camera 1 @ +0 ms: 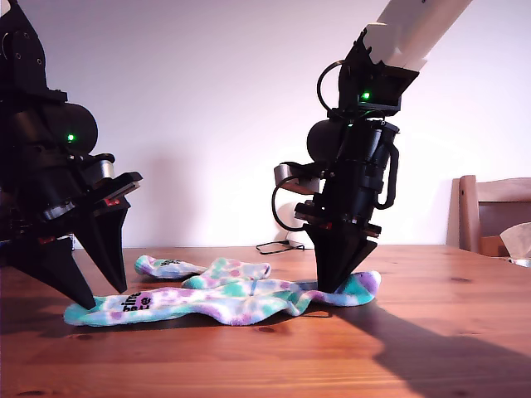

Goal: Fold the socks in front of you. After folding them, place them to the right side.

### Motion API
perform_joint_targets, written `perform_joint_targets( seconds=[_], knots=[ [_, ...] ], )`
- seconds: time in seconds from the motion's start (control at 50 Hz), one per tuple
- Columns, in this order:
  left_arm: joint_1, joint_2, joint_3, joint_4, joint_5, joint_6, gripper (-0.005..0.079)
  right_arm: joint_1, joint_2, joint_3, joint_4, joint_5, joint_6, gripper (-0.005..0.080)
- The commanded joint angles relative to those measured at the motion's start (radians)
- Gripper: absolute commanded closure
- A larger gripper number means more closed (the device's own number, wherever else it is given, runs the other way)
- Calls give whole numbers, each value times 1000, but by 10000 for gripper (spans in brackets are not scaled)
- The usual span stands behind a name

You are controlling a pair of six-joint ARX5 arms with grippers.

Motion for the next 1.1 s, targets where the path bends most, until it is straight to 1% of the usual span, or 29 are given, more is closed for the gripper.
perform_joint_targets(
  seconds=[0.0,0.06,0.14,0.42,0.54,0.7,1.08],
  knots=[
    [4,14,-3,-12,-4,-12,401,3,26,-2,9,-7,-3,765],
    [4,4,-3,-23,-11,-24,401,3,26,-2,15,-13,-3,765],
    [4,-17,-3,-35,-46,-26,403,3,26,-2,18,-32,-3,765],
    [4,-63,-3,-83,-125,-41,403,2,26,-2,23,-33,-3,765],
    [4,-63,-3,-82,-134,-55,403,2,26,-2,25,-44,-3,765],
    [4,-63,-3,-68,-195,-56,403,2,26,-2,26,-51,-3,765],
    [4,-56,-3,-14,-203,-66,405,2,26,-2,26,-51,-3,765]
  ],
)
